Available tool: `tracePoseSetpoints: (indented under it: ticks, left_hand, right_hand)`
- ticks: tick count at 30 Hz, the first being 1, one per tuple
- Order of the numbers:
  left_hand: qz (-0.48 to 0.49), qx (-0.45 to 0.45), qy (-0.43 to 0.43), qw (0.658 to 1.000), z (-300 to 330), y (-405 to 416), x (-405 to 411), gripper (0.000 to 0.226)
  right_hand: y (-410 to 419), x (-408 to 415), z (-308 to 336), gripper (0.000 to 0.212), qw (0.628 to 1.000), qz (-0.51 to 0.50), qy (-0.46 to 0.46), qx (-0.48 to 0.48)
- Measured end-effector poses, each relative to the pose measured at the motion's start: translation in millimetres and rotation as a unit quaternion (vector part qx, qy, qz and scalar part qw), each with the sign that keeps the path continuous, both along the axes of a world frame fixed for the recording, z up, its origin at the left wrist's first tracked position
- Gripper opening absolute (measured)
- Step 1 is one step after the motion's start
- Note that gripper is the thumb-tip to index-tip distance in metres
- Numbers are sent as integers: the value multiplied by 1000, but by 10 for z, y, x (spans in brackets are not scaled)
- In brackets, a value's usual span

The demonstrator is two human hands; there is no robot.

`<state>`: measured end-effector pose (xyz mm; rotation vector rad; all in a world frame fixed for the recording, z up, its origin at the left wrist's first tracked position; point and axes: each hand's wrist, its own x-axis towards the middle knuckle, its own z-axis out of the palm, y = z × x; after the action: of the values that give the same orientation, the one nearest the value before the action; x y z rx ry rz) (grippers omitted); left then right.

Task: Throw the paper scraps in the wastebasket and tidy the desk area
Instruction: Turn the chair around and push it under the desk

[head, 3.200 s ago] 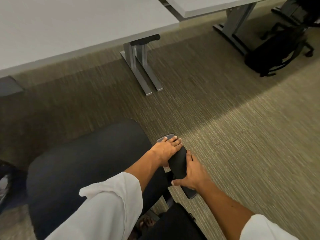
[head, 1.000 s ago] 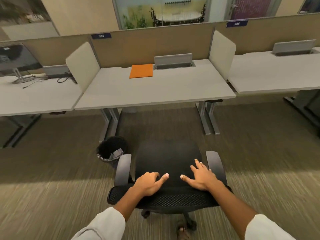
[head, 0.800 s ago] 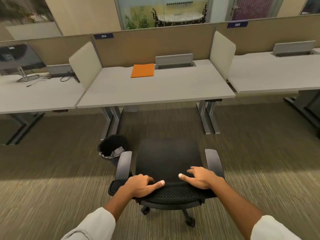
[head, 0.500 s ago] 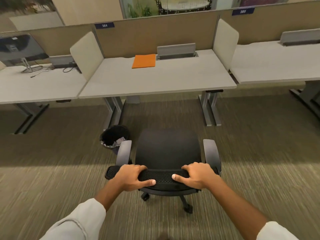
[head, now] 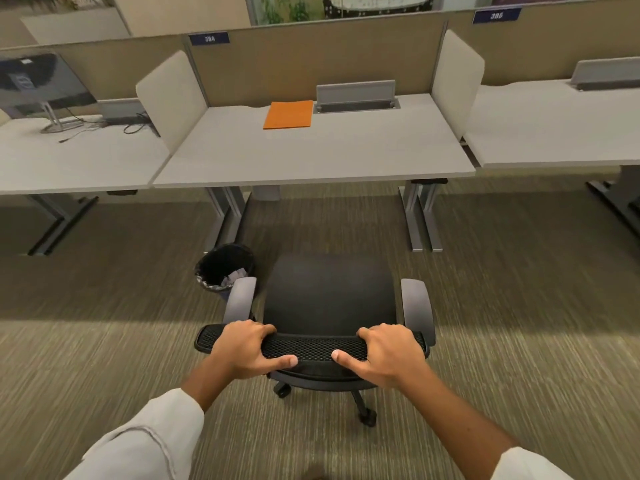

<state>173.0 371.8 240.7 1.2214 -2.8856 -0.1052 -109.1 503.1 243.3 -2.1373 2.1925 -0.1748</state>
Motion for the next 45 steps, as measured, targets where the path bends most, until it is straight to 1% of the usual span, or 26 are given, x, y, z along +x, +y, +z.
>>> tracePoseSetpoints:
  ticks: [8,15,19,23,26,28,33,35,37,39,42,45]
  left_hand:
    - [4,3,-6,1000,-7,-243,-179,87]
    - [47,25,-9,999,14,-610,-411,95]
    - [53,29,-8,998,16,-826,-578,95]
    - [61,28,-7,998,56,-1182,-696,97]
    - [55,60,-8,997,80,-1521,-727,94]
    - [46,65,-6,997,96,-1733,-714,92]
    - [26,69,-11,997,113,-2232,-636,88]
    - [19,73,-17,997,147,-2407,-603,94]
    - [17,69,-24,997,141,-2578,-564,105]
    - [16,68,-27,997,134,-2715,-537,109]
    - [12,75,-24,997,147,-2958,-582,105]
    - [12,86,-21,996,165,-3212,-666,101]
  right_hand:
    - [-253,-179,30,94,1000,3,15,10]
    - [-808,-381,80,98,999,15,24,19]
    - [-1097,-536,51,98,999,14,26,34]
    - [-1502,-647,62,104,999,4,32,40]
    - [-1765,-657,57,108,999,-3,29,45]
    - [-1918,-638,58,109,999,-13,28,44]
    - [-2260,-491,13,101,998,-31,16,43]
    - [-2387,-440,18,99,999,-39,14,32]
    - [-2546,-396,14,103,998,-39,28,28]
    - [-2701,-363,8,107,998,-37,41,33]
    - [-2924,-404,21,107,998,-47,29,37]
    - [-3141,-475,71,102,998,-51,33,29]
